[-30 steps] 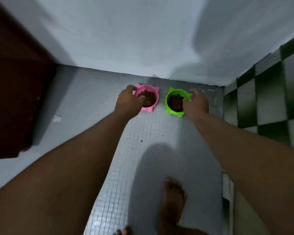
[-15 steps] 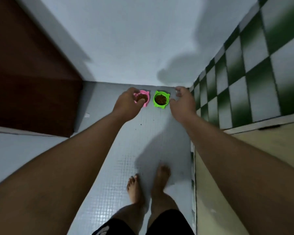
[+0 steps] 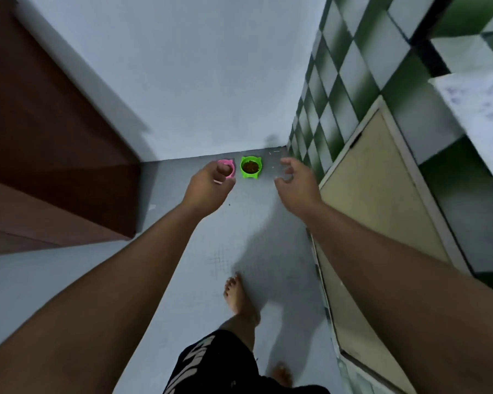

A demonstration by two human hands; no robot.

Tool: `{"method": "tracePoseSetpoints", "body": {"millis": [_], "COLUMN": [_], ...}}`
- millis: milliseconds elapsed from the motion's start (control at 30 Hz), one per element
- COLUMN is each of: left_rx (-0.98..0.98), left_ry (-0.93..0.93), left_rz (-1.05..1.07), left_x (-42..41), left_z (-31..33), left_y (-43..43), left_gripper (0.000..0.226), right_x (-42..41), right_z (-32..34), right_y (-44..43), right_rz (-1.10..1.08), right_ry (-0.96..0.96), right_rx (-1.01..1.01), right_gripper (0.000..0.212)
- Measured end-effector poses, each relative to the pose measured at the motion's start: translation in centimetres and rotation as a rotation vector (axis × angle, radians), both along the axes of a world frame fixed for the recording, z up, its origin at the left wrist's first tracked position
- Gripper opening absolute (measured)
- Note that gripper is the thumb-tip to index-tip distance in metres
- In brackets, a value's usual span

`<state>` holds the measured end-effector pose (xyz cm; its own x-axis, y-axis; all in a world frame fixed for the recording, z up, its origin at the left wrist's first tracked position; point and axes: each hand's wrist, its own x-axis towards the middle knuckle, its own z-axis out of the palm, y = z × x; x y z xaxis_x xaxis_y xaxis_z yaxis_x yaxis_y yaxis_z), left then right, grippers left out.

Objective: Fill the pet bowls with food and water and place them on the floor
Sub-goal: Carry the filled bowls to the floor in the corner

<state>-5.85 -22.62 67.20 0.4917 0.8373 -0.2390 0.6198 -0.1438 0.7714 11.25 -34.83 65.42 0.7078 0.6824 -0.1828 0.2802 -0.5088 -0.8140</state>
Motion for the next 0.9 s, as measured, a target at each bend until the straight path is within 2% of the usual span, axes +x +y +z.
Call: {"method": "tracePoseSetpoints", "body": {"millis": [333,667,900], "left_rx": [-0.038,-0.020,-0.033], "left_ry": [-0.204,-0.287,-0.303], "left_rz": [-0.136,-0.537,-0.800], "left_x": [-3.5,-6.9,-9.0], "left_z": [5.3,8.9,10.9], "left_y": [-15.0,-25.6,-36.3], "left_gripper": [0.015,0.015,0.013], "right_x": [-6.7,-16.1,-23.1], "right_z": [7.4,12.5,13.7], "right_y": [-16.5,-29.2,-40.2], "right_rz": [-0.163,-0.491,-0.701], "right_ry": [-0.068,-0.160,-0.176], "right_rx": [0.150,0.216,0.258], "right_gripper": [0.037,0.030,0.029]}}
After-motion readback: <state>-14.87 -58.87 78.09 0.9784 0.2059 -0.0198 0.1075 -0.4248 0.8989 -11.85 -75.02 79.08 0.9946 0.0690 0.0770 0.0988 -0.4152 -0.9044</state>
